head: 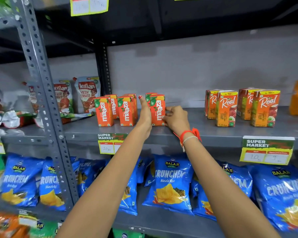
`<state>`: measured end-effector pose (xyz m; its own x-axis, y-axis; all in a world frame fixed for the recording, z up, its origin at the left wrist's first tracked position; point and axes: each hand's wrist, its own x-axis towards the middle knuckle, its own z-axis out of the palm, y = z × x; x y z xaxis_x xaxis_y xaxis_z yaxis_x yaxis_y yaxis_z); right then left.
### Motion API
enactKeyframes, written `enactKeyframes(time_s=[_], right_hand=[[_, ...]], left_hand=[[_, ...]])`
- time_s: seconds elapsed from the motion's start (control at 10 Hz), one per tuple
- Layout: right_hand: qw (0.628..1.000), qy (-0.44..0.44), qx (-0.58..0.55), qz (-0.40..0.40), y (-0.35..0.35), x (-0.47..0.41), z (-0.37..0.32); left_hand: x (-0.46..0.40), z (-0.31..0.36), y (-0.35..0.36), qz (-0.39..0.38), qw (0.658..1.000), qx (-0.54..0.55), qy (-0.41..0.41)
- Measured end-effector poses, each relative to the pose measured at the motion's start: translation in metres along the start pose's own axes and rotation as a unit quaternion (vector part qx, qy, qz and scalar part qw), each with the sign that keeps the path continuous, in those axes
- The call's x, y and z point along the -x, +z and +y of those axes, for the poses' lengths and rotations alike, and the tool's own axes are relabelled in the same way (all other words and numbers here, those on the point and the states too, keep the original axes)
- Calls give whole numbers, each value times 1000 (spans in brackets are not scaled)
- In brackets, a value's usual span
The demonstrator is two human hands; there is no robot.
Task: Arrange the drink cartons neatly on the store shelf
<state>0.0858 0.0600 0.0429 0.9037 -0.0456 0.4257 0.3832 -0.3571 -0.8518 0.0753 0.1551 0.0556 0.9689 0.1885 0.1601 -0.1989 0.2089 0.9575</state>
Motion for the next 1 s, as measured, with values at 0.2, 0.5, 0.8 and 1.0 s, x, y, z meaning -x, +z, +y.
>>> enactKeyframes(time_s=[0.2,0.5,0.8,1.0], right_hand=[[1000,-3,9,9,14,4,-10],[1000,14,9,21,23,2,-12],[999,-2,48,1,17,19,-23],[991,-55,83,94,-7,54,-24]], left_hand=[[-2,5,-13,31,999,34,-11],[-3,5,-19,45,999,24,0],[10,6,-15,54,998,3,41],[32,-10,-18,82,947,-201,238]])
